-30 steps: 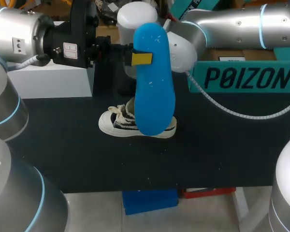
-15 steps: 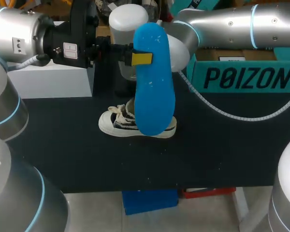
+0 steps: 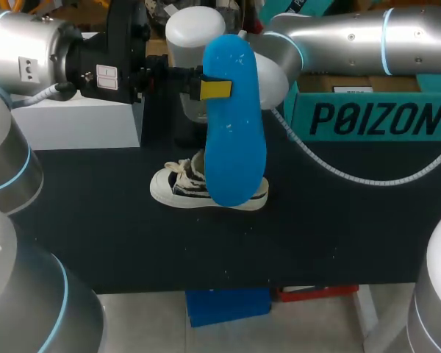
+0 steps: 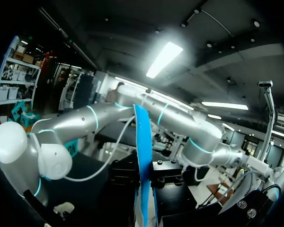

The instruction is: Take the shoe out of the shoebox, open the shoe tongue, remove and reinsert the insole, then place the shoe into the shoebox

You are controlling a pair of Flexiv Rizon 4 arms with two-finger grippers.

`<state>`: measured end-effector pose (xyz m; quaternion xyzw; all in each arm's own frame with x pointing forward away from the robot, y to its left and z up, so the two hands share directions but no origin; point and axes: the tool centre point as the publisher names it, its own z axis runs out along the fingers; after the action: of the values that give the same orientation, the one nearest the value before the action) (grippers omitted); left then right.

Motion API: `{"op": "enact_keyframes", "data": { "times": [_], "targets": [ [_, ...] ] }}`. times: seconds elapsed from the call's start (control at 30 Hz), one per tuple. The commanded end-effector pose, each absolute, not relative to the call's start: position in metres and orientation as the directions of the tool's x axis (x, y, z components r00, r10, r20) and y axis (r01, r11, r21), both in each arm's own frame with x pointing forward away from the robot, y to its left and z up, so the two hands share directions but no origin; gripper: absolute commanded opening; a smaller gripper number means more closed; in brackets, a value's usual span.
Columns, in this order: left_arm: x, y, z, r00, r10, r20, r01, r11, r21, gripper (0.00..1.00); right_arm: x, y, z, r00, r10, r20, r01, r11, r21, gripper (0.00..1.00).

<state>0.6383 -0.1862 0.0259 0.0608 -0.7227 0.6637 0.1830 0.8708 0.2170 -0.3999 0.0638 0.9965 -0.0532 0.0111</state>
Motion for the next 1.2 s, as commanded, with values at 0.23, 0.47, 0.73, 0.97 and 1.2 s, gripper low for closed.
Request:
{"op": "enact_keyframes", "data": {
  "times": [0.23,0.47,0.73,0.97,1.2],
  "targets": [
    [0.638,-0.186,0.025,-0.926,0.154,0.345,-0.331,0.113,-0.937,0.0,0.875,0.194,-0.326,-0.787,0.616,-0.04,0.615,0.778,-0.127,0.0],
    [0.638,-0.186,0.025,-0.926,0.154,0.345,-0.331,0.113,-0.937,0.0,0.869,0.176,-0.31,-0.409,0.912,0.01,0.909,0.409,-0.083,0.0],
    [0.638,-0.186,0.025,-0.926,0.154,0.345,-0.331,0.113,-0.937,0.0,0.865,0.174,-0.317,-0.138,0.99,0.005,0.988,0.138,-0.074,0.0],
    [0.638,-0.186,0.025,-0.926,0.154,0.345,-0.331,0.113,-0.937,0.0,0.869,0.18,-0.331,0.011,1.0,-0.007,0.997,-0.012,-0.07,0.0],
    [0.638,-0.186,0.025,-0.926,0.154,0.345,-0.331,0.113,-0.937,0.0,0.868,0.184,-0.339,0.114,0.993,0.006,0.991,-0.113,-0.064,0.0]
  ]
}}
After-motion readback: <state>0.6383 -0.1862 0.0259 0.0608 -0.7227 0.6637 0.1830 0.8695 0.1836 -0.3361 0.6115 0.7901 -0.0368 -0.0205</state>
